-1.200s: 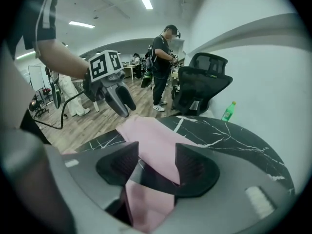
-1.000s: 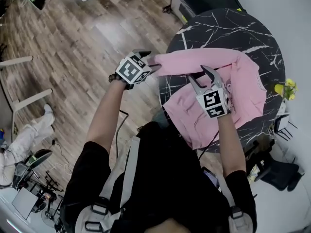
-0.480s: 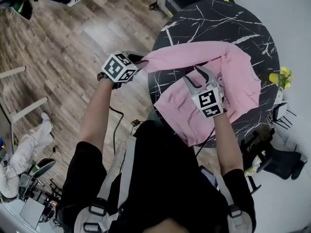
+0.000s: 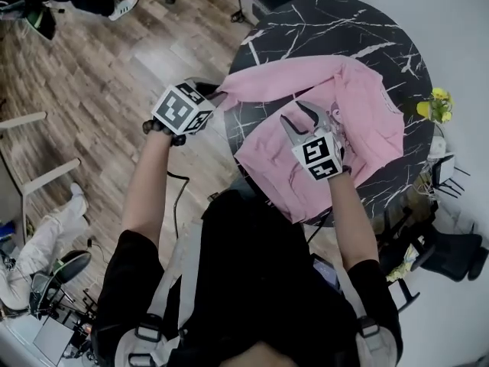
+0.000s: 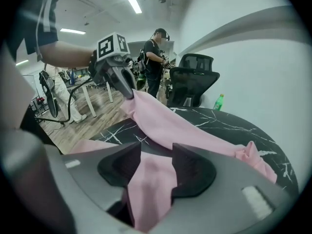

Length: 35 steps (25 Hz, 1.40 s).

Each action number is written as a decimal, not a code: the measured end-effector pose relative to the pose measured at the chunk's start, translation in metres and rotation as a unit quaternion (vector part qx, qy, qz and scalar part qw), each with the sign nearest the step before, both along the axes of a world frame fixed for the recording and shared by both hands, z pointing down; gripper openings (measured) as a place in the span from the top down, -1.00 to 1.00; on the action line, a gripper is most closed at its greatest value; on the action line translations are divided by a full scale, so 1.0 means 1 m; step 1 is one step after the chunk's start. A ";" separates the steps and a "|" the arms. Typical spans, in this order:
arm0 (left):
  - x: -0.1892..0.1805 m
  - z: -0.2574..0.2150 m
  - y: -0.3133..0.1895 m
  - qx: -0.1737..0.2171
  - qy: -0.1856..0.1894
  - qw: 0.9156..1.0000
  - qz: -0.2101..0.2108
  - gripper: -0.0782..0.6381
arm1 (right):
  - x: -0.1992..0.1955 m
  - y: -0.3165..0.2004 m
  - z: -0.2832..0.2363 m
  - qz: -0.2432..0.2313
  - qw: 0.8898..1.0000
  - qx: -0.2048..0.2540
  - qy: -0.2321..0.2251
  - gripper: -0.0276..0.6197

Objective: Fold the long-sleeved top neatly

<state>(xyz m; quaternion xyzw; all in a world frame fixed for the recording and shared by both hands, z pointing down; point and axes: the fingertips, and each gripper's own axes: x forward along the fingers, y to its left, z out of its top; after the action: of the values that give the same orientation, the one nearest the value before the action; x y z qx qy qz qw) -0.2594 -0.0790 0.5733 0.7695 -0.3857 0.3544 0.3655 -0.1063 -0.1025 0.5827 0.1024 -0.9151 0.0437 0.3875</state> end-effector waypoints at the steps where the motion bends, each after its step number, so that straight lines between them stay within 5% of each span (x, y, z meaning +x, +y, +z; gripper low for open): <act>1: 0.006 -0.010 -0.004 0.005 -0.007 1.000 0.005 0.60 | 0.005 0.000 -0.004 0.003 1.000 0.003 -0.004 0.29; 8: 0.093 -0.062 -0.033 0.038 -0.042 0.997 0.053 0.61 | 0.076 0.001 -0.021 0.038 0.999 0.007 -0.025 0.29; 16: 0.241 -0.099 -0.072 0.067 -0.065 0.991 0.097 0.61 | 0.197 -0.009 -0.036 0.073 0.996 -0.001 -0.043 0.30; 24: 0.393 -0.073 -0.094 0.056 -0.074 0.983 0.161 0.61 | 0.301 -0.022 -0.034 0.119 0.992 -0.010 -0.045 0.30; 28: 0.435 -0.037 -0.093 0.033 -0.106 0.977 0.180 0.61 | 0.343 -0.023 -0.032 0.132 0.991 -0.007 -0.034 0.30; 35: 0.465 -0.001 -0.107 0.016 -0.135 0.980 0.142 0.60 | 0.403 -0.030 -0.028 0.160 0.987 -0.011 -0.024 0.30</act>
<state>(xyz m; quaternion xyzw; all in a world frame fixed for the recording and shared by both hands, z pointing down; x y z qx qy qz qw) 0.2055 -0.1857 0.5726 0.7676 -0.3235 0.4968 0.2434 0.2966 -0.1326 0.5548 0.2422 -0.8954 0.1176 0.3546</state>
